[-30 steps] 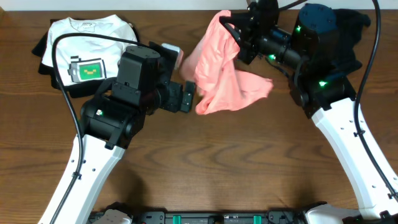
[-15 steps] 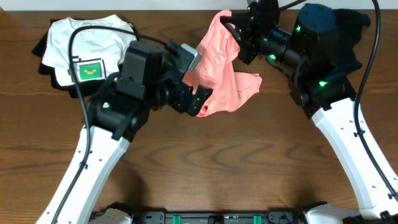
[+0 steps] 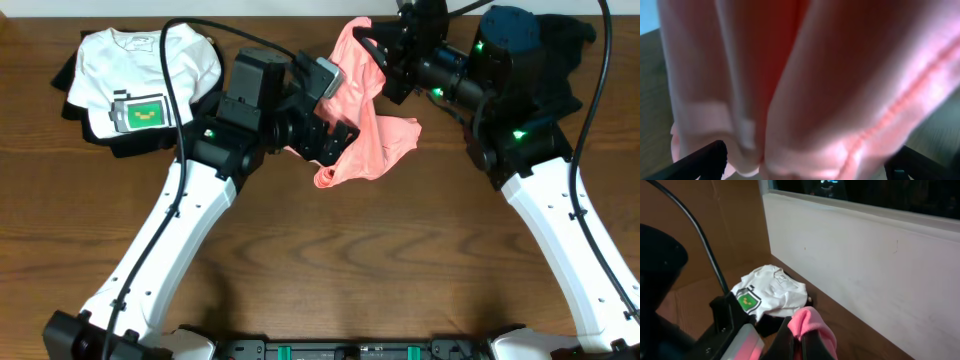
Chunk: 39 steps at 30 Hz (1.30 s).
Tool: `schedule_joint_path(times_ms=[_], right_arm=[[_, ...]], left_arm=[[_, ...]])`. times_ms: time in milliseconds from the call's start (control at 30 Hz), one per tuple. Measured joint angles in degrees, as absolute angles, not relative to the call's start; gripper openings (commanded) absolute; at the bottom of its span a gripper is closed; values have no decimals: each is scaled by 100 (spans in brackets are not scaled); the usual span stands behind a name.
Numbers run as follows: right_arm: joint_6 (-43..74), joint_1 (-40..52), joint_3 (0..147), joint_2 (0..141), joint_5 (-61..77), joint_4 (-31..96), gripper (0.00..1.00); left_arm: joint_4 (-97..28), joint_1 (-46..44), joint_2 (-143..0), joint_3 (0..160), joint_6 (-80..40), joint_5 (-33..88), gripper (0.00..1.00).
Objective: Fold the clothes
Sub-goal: 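Grasp the hanging pink T-shirt with the left gripper and pull left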
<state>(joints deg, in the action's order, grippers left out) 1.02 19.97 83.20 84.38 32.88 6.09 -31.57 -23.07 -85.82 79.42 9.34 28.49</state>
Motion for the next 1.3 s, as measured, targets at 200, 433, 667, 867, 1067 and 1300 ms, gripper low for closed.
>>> schedule_joint_path(times_ms=[200,433,667,867,1067,1300], right_arm=[[102,1997,8320,8438,3301,589,1],[102,1942,8320,8438,3295,707,1],[132,1566,8320,8438,3022,1507,20],[148,1227,8320,8438,2633,2110,40],[154,1179,8320,8438,2429,2801,48],[152,1203,8320,8477,2401,3870,56]], left_arm=[[-3013,-2305,-8678,7942,1004,2856,6],[-2989,-2053,-8672,7942,932,2657,6],[-2895,-1365,-8093,7942,690,2204,6],[-2578,-1013,-7249,7944,410,2029,6],[-2477,-1017,-7035,7944,242,2029,6],[-2405,-1017,-7063,7942,62,2016,6]])
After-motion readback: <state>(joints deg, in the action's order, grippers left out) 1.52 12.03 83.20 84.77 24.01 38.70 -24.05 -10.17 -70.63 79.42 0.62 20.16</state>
